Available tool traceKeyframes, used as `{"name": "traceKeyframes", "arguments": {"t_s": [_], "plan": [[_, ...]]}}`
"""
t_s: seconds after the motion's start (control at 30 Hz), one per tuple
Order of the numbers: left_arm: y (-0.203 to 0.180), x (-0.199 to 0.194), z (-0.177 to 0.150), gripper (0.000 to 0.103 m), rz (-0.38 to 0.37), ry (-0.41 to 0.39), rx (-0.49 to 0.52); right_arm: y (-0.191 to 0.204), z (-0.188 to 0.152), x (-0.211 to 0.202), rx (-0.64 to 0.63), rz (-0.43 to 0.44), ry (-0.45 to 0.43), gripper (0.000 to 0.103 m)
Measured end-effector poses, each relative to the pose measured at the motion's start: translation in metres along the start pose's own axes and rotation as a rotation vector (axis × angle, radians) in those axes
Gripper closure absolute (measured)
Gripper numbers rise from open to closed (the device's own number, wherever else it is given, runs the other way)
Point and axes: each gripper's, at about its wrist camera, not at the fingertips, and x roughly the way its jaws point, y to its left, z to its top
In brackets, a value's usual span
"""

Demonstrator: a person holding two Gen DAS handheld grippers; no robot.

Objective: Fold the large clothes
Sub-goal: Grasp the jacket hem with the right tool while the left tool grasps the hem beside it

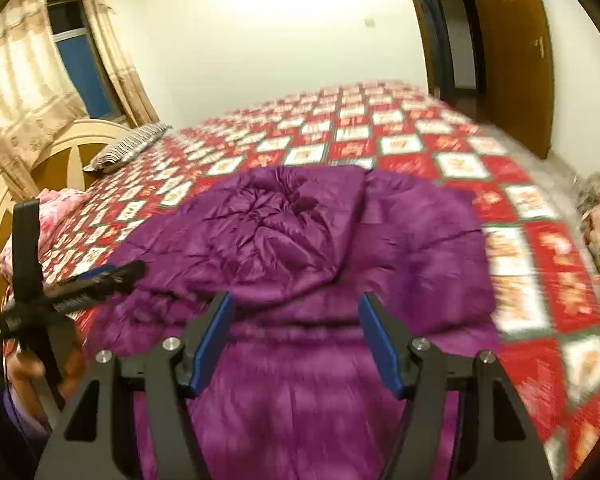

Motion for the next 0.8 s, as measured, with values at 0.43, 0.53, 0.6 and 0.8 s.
{"name": "traceKeyframes", "arguments": {"t_s": [0.43,0.53,0.6,0.8], "plan": [[0.041,-0.115,-0.125,0.005,-0.084,0.114,0.080,-0.029,-0.125,-0.123,0.091,-0.108,0.114,0.035],[0.045,-0.116,-0.156,0.005,-0.075,0.167,0.058,-0.027,-0.152,-0.122,0.111,-0.119,0.170,0.035],[0.050,-0.114,-0.175,0.005,-0.072,0.206,0.027,-0.028,-0.169,-0.117,0.145,-0.109,0.208,0.035],[0.058,-0.114,-0.208,0.005,-0.137,0.236,-0.103,-0.034,-0.195,-0.092,0.222,-0.079,0.304,0.035]]}}
